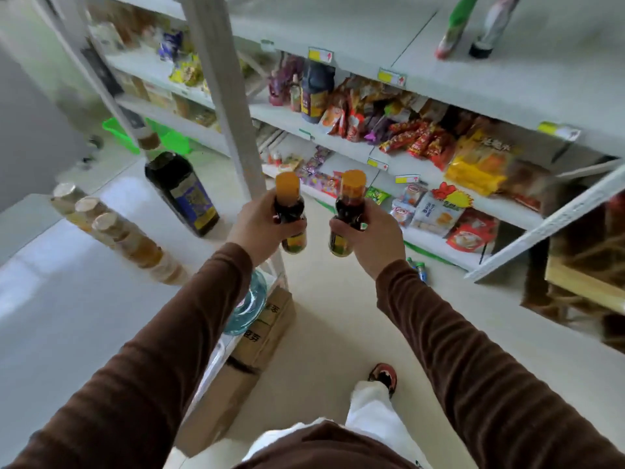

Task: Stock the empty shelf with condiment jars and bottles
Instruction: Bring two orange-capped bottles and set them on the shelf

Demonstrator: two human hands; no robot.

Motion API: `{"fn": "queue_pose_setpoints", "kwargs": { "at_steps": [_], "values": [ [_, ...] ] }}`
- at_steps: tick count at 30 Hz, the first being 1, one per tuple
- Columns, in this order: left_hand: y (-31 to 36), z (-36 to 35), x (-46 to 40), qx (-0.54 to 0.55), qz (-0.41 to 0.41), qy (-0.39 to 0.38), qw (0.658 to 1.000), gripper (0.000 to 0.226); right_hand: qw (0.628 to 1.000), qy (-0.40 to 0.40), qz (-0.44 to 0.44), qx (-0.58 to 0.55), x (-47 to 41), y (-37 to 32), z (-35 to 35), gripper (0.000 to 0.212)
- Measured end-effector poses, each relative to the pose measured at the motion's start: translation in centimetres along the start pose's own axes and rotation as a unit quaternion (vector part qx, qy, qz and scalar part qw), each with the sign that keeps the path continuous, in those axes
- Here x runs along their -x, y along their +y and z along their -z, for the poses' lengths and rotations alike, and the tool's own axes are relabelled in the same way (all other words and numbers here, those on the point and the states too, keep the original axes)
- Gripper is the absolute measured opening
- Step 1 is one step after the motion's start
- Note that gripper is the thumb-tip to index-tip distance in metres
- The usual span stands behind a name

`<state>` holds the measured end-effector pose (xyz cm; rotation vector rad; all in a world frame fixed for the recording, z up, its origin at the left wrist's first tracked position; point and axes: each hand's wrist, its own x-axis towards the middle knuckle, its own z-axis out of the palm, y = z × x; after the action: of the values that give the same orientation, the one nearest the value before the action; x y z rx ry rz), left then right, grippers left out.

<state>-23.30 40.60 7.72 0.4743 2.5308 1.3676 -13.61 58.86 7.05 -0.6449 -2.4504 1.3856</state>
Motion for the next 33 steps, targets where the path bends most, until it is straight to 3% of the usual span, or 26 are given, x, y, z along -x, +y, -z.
{"fn": "queue_pose_setpoints", "kwargs": {
  "at_steps": [7,12,14,26,33],
  "values": [
    [9.8,-12.5,-10.1,0.067,-0.062,-0.070,0.993,0.041,0.997,0.070,-0.005,0.023,-8.8,6.1,13.4,0.033],
    [16.2,-19.2,-17.0,0.071,-0.097,-0.090,0.989,0.059,0.993,0.111,0.000,0.034,-14.7,8.5,21.1,0.038],
    [18.3,-21.3,-19.6,0.061,-0.112,-0.096,0.987,0.056,0.992,0.123,-0.006,0.034,-17.0,9.4,23.4,0.038],
    [29.1,-32.0,-42.0,0.017,-0.237,-0.141,0.961,0.055,0.974,0.218,-0.040,0.038,-35.2,12.9,31.2,0.033],
    [34.9,-38.0,-54.3,0.008,-0.263,-0.176,0.949,0.049,0.959,0.270,-0.076,0.036,-44.9,14.4,34.1,0.031]
  ]
}}
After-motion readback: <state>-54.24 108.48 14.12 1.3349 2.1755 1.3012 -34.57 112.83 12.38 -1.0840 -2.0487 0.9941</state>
